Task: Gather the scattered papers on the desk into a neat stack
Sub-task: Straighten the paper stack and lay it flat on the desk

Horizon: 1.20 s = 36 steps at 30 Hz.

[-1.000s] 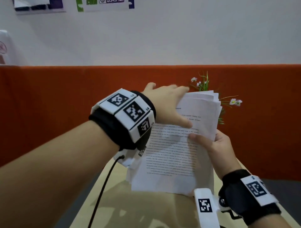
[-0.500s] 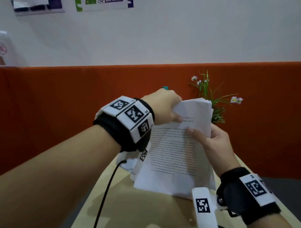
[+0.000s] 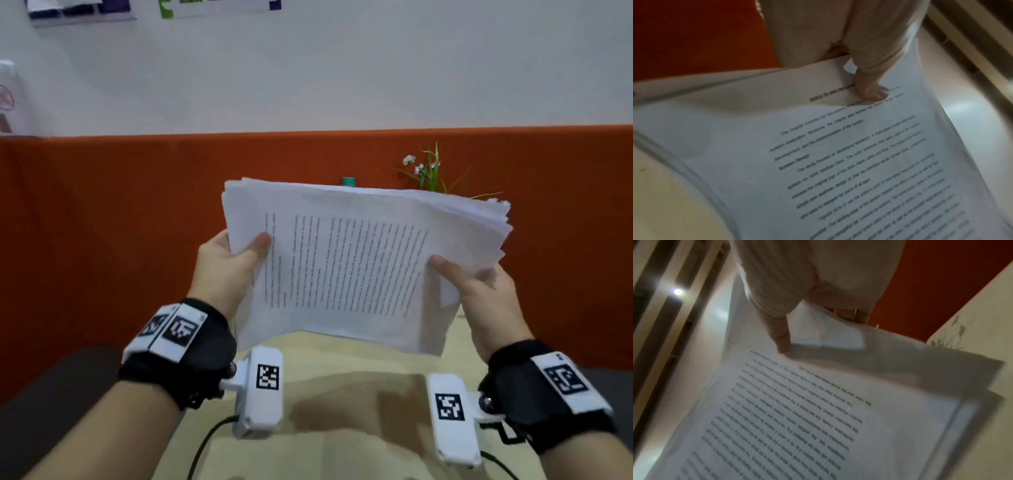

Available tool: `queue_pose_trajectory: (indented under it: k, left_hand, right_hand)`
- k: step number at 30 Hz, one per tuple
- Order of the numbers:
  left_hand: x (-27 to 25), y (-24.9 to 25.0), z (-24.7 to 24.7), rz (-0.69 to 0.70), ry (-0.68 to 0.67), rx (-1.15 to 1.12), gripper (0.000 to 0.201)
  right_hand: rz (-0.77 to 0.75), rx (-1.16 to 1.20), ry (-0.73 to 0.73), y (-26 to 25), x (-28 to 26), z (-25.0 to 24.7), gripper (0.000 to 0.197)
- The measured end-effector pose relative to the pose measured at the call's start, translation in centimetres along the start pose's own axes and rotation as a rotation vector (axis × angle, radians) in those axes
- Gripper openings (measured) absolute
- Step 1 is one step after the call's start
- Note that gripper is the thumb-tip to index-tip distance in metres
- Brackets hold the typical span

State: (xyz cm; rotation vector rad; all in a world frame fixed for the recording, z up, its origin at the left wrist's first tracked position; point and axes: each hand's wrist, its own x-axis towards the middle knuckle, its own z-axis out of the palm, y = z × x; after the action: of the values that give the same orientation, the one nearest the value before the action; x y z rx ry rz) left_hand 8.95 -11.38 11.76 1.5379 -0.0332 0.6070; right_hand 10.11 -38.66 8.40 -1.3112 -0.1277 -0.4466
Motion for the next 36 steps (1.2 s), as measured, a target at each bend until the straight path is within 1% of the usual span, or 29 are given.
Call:
queue_pose_trajectory:
  k: [2, 4, 5, 6, 8, 9, 10, 11, 13, 14, 15, 16, 17, 18, 19, 21, 24, 27, 29, 30, 31, 33, 35, 36]
  left_hand:
    - [-0.5, -1.3, -0.1, -0.003, 0.025, 0.013, 0.011]
    - [-1.1, -3.1, 0.0, 0.001, 0.056, 0.059, 0.031]
    - [-1.5, -4.1, 0.1, -0.001, 0.071, 0.078, 0.039]
    - [-1.9, -5.0, 0.3, -0.024, 0.075, 0.105, 0.043]
    - [-2.4, -6.2, 0.8, -0.082, 0.079, 0.147, 0.041]
    - [-2.5, -6.4, 1.0, -0.096, 0.084, 0.143, 0.042]
    - [-2.4, -6.3, 1.1, -0.091, 0.090, 0.131, 0.047]
    - [-2.3, -6.0, 1.2, -0.063, 0.095, 0.137, 0.057]
    - [-2.1, -5.2, 1.3, 0.082, 0.085, 0.221, 0.084]
    - [-2.0, -4.8, 1.3, 0.158, 0.063, 0.297, 0.091]
    - [-1.9, -4.4, 1.2, 0.214, 0.038, 0.384, 0.089]
    - [-1.7, -4.1, 1.1, 0.248, 0.014, 0.471, 0.079]
    - [-1.5, -3.9, 1.0, 0.272, 0.006, 0.546, 0.064]
    - [-1.3, -3.9, 0.8, 0.278, 0.007, 0.592, 0.051]
    - [-1.1, -4.0, 0.6, 0.281, 0.015, 0.607, 0.046]
    - [-1.2, -4.2, 0.2, 0.293, 0.008, 0.613, 0.050]
    - [-1.4, -4.4, -0.1, 0.329, -0.030, 0.683, 0.045]
    - [-1.1, -4.7, -0.3, 0.301, -0.045, 0.701, 0.040]
    - [-0.9, -4.3, -0.5, 0.260, -0.082, 0.774, 0.033]
    - [-1.0, -3.9, -0.4, 0.256, -0.083, 0.874, 0.034]
    - [-1.1, -3.4, -0.2, 0.277, -0.073, 1.007, 0.043]
    - [-1.4, -1.8, 0.9, 0.387, -0.063, 1.212, 0.069]
    - [-1.6, -0.1, 2.7, 0.486, -0.119, 1.261, 0.087]
    - [-1.4, 0.5, 3.5, 0.481, -0.166, 1.239, 0.091]
  right_hand:
    - [-0.054, -0.031, 0.008, 0.4, -0.2, 0.1, 0.032]
    - [-0.062, -0.111, 0.028, 1.4, -0.8, 0.1, 0.028]
    - [-0.058, -0.151, 0.043, 2.1, -1.1, 0.1, 0.028]
    - [-0.052, -0.181, 0.053, 2.7, -1.5, 0.1, 0.029]
    - [-0.048, -0.228, 0.073, 3.3, -1.8, 0.4, 0.029]
    - [-0.063, -0.249, 0.078, 3.3, -1.8, 0.6, 0.033]
    - [-0.092, -0.272, 0.082, 3.1, -1.6, 0.7, 0.040]
    - [-0.144, -0.304, 0.085, 2.8, -1.5, 0.7, 0.050]
    - [-0.282, -0.418, 0.094, 2.1, -1.3, 0.5, 0.070]
    - [-0.334, -0.490, 0.089, 1.8, -1.2, 0.3, 0.071]
    - [-0.360, -0.570, 0.068, 1.5, -1.1, 0.1, 0.063]
    - [-0.359, -0.655, 0.036, 1.3, -1.1, 0.0, 0.050]
    - [-0.346, -0.727, 0.006, 1.2, -1.0, 0.0, 0.039]
    - [-0.334, -0.777, -0.010, 1.2, -0.9, -0.1, 0.034]
    - [-0.337, -0.803, -0.008, 1.2, -1.0, -0.1, 0.035]
    - [-0.353, -0.818, -0.002, 1.1, -1.1, -0.2, 0.042]
    - [-0.329, -0.843, -0.040, 1.1, -1.4, -0.1, 0.043]
    - [-0.269, -0.748, -0.011, 1.3, -1.4, -0.1, 0.049]
    - [-0.175, -0.643, -0.013, 1.5, -1.2, -0.3, 0.043]
    - [-0.148, -0.599, -0.012, 1.4, -1.0, -0.3, 0.035]
    - [-0.147, -0.584, -0.014, 1.2, -0.9, -0.1, 0.028]
    - [-0.217, -0.640, -0.050, 0.2, -0.8, 0.7, 0.023]
    - [-0.346, -0.732, -0.120, -1.7, -1.1, 2.3, 0.027]
    - [-0.420, -0.771, -0.160, -2.8, -1.3, 3.2, 0.031]
